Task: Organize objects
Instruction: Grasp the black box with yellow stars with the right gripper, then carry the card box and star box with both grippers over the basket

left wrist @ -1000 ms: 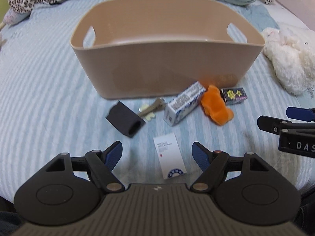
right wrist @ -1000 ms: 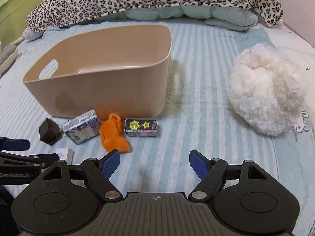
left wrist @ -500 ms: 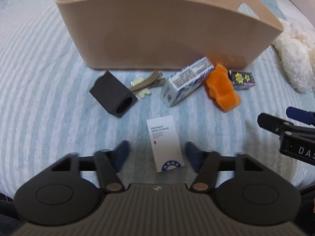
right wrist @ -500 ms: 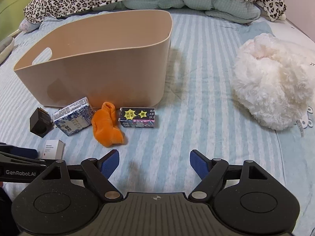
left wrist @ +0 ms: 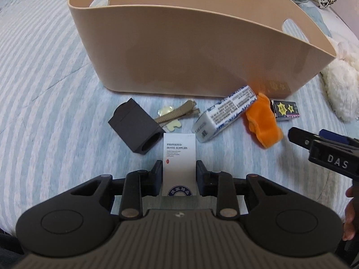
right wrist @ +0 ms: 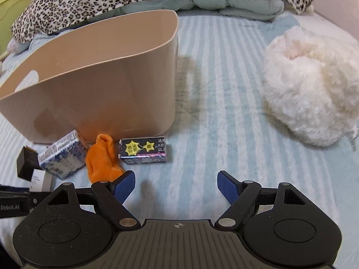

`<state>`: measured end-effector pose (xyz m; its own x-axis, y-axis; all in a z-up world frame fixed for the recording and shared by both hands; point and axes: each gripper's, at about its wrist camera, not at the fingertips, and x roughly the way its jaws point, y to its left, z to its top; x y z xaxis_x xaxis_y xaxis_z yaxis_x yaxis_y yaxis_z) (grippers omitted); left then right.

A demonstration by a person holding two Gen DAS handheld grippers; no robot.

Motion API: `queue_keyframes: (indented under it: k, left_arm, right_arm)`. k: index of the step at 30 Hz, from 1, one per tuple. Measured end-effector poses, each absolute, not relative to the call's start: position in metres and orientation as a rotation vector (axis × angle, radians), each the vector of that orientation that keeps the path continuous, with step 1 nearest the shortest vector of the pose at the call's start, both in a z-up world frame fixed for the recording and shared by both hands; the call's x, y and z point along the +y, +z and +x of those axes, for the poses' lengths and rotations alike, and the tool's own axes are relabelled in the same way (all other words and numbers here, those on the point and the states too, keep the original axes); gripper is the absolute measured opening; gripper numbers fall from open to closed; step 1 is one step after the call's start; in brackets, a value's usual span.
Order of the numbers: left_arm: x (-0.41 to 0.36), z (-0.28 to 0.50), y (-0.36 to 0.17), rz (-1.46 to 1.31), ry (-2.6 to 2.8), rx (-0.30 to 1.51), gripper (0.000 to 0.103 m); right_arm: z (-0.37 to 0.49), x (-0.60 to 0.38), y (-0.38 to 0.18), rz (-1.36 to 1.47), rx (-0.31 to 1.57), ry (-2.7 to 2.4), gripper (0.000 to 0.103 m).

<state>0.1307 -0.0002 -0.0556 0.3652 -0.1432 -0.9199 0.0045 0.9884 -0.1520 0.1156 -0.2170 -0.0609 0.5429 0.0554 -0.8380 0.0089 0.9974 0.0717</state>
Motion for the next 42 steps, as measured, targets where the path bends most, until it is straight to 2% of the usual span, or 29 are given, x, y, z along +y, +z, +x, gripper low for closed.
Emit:
queue_keyframes:
  k: [23,25,26,27,29,30,34,42]
  left_arm:
    - [0.005,0.149,-0.056,-0.135,-0.129,1.197,0.032]
    - [0.006,0.149,-0.054,-0.136,-0.129,1.197,0.032]
    - [0.008,0.147,-0.053,-0.137,-0.13,1.197,0.032]
    - [0.009,0.147,-0.052,-0.137,-0.13,1.196,0.032]
    - [0.005,0.149,-0.052,-0.134,-0.13,1.193,0.032]
    - [0.004,0.149,-0.052,-0.13,-0.131,1.192,0.032]
    - [0.004,0.145,-0.047,-0.125,-0.144,1.188,0.032]
    - [0.008,0.125,-0.026,-0.116,-0.178,1.14,0.032]
  right_arm:
    - [0.143,-0.194,-0.079,0.097,1.003,0.05,0.086]
    - [0.143,-0.194,-0.079,0.096,0.998,0.056,0.08]
    - [0.142,-0.193,-0.079,0.088,0.995,0.064,0.068]
    - [0.142,-0.191,-0.078,0.08,0.993,0.074,0.052]
    - [0.141,-0.19,-0.076,0.07,0.999,0.091,0.037]
    - [0.14,-0.189,-0.075,0.065,1.004,0.101,0.033]
    - [0.133,-0.186,-0.07,0.041,1.012,0.122,0.022]
    - [0.108,-0.194,-0.036,0.047,0.948,0.124,0.022]
